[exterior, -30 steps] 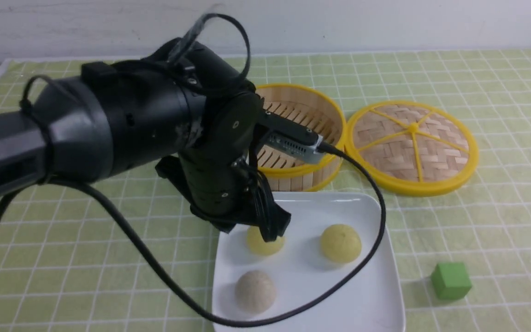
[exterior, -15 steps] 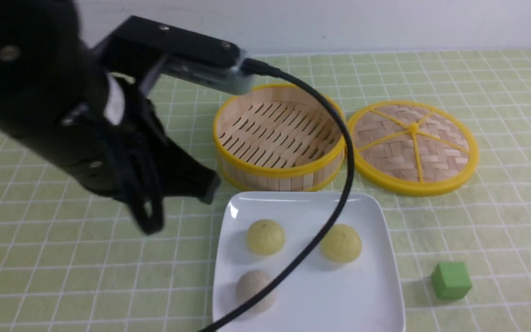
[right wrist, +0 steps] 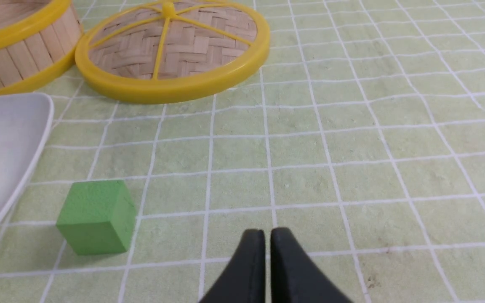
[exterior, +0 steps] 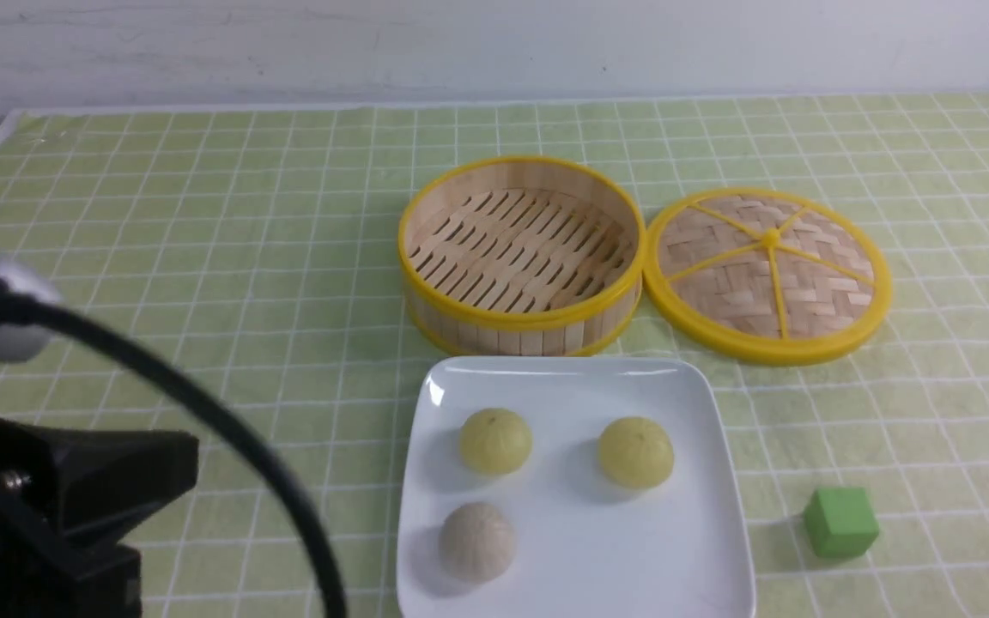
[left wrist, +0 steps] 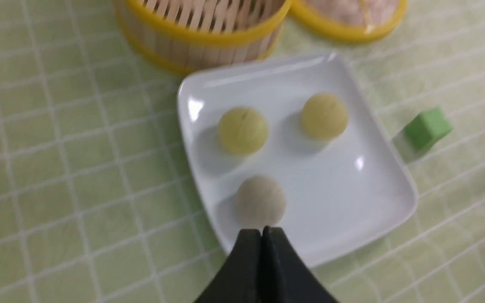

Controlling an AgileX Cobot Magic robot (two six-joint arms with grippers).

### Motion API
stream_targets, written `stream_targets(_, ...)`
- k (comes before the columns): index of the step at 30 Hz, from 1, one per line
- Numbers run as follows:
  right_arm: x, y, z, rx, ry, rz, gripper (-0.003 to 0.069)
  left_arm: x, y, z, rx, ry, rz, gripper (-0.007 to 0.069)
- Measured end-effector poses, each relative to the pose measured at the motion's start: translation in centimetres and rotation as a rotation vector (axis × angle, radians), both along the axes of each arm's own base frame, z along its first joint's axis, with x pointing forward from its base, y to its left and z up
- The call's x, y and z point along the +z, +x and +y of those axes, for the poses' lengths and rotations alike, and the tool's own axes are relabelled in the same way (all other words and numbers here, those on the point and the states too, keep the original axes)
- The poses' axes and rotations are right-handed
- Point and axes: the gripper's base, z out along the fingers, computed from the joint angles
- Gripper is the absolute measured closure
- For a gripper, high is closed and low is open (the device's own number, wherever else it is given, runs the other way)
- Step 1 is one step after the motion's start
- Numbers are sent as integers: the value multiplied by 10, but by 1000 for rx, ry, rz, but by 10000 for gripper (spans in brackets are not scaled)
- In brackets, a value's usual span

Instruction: Put the steamed buns into the plate on the green tablecloth.

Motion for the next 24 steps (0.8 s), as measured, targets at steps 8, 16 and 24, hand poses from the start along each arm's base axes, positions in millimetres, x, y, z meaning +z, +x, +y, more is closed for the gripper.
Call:
stream_targets(8,0,0,0,0,0,0,608,-31,-1,8,4,82,-98,606)
stream_targets(16,0,0,0,0,0,0,595,-43,0,16,54,203,-44,605)
stream_targets(24,0,0,0,0,0,0,583,-43,0,17,102,139,0,596)
